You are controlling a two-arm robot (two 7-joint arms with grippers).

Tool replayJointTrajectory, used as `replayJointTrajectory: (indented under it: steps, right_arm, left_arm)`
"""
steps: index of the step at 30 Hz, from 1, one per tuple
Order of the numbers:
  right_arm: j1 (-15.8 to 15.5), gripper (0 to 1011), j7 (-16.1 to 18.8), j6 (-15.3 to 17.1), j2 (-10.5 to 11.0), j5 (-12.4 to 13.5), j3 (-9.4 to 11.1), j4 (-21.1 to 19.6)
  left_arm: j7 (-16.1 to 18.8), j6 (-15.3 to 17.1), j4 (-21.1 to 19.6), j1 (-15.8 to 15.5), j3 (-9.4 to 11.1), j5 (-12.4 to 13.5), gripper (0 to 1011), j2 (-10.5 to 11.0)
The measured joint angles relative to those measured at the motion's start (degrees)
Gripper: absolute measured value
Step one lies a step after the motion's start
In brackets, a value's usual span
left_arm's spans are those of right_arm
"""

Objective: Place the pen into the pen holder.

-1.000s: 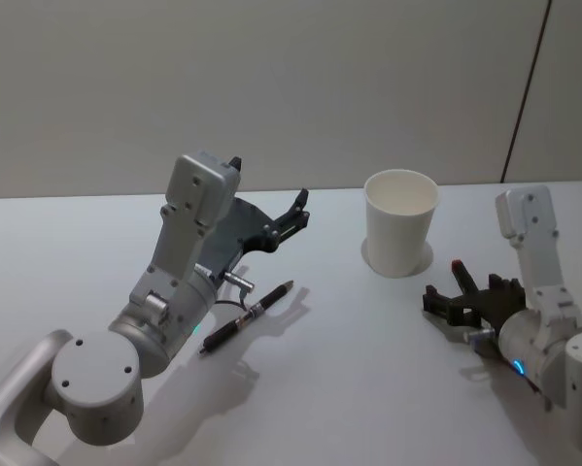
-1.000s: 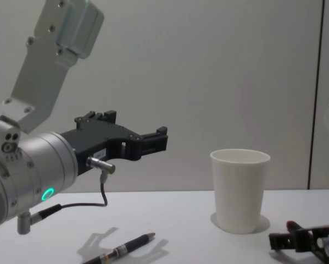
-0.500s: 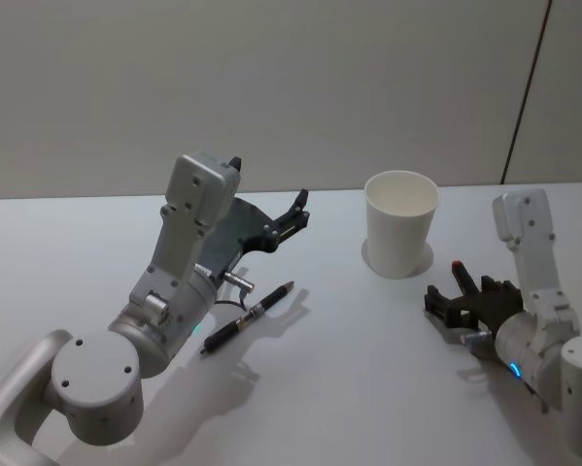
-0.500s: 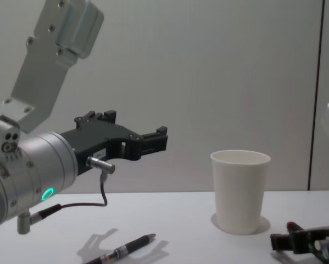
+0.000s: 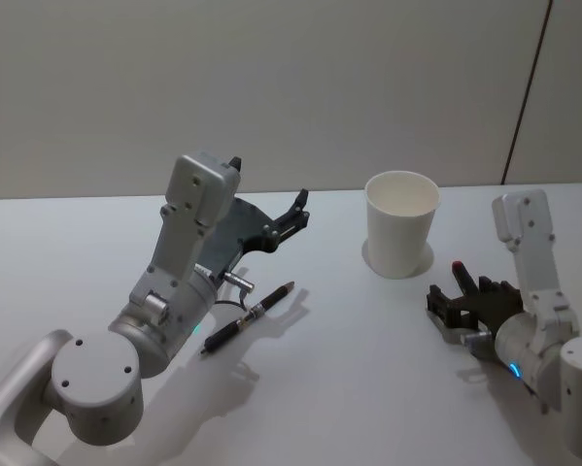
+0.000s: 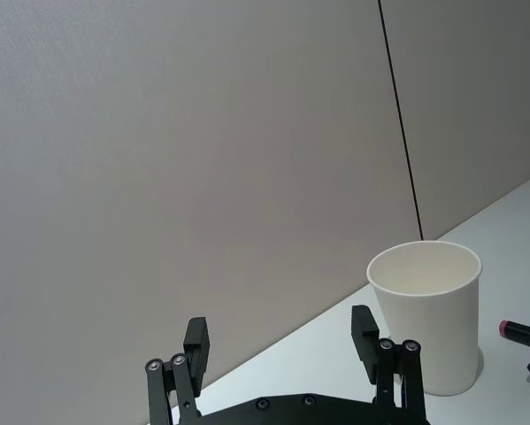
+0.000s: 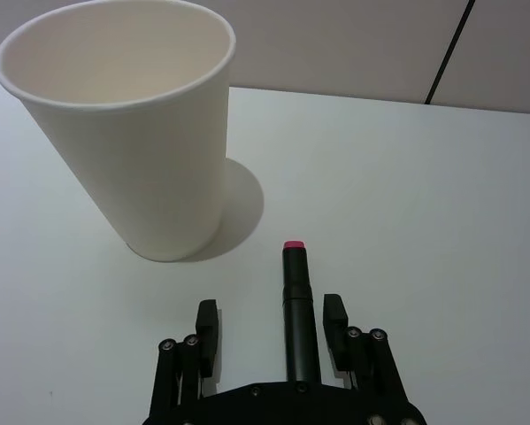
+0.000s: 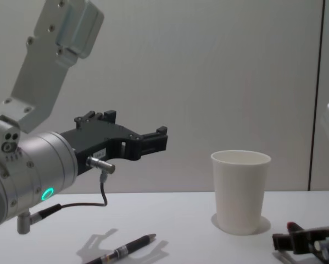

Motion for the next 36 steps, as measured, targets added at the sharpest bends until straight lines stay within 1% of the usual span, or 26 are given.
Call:
replayJointTrajectory:
  steps: [17,28,30,31,32,33,34,35,36]
  right_arm:
    - [-0.39,630,-0.29,-1.57,0.06,0.73,0.74,0.06]
    - [-0.47,552,-0.44,-1.92,0.12,0.97,0.94,0.01]
    - [-0.49,523,-0.47,-1.96,0.12,0.99,0.95,0.0]
    - [-0.49,461,-0.48,-1.97,0.12,1.0,0.96,0.0]
    - [-0.5,443,-0.49,-1.98,0.12,1.0,0.97,0.0]
    - [-0.51,401,-0.5,-1.99,0.12,1.02,0.99,0.0]
    - [-0.51,388,-0.5,-2.0,0.12,1.03,1.0,0.0]
    - [-0.51,340,-0.51,-2.01,0.12,1.03,1.0,0.0]
    - [-0.52,330,-0.51,-2.01,0.12,1.03,1.01,0.0]
  left_arm:
    - [0.0,0.0,0.0,0.0,0.0,0.0,1001,0.0]
    - [0.0,0.0,0.0,0.0,0.0,0.0,1001,0.0]
    - [0.0,0.0,0.0,0.0,0.0,0.0,1001,0.0]
    - [0.0,0.0,0.0,0.0,0.0,0.0,1001,0.0]
    - [0.0,0.0,0.0,0.0,0.0,0.0,1001,0.0]
    - [0.0,0.0,0.0,0.0,0.0,0.0,1001,0.0]
    - [0.0,0.0,0.0,0.0,0.0,0.0,1001,0.0]
    - [0.0,0.0,0.0,0.0,0.0,0.0,1001,0.0]
    - [0.0,0.0,0.0,0.0,0.0,0.0,1001,0.0]
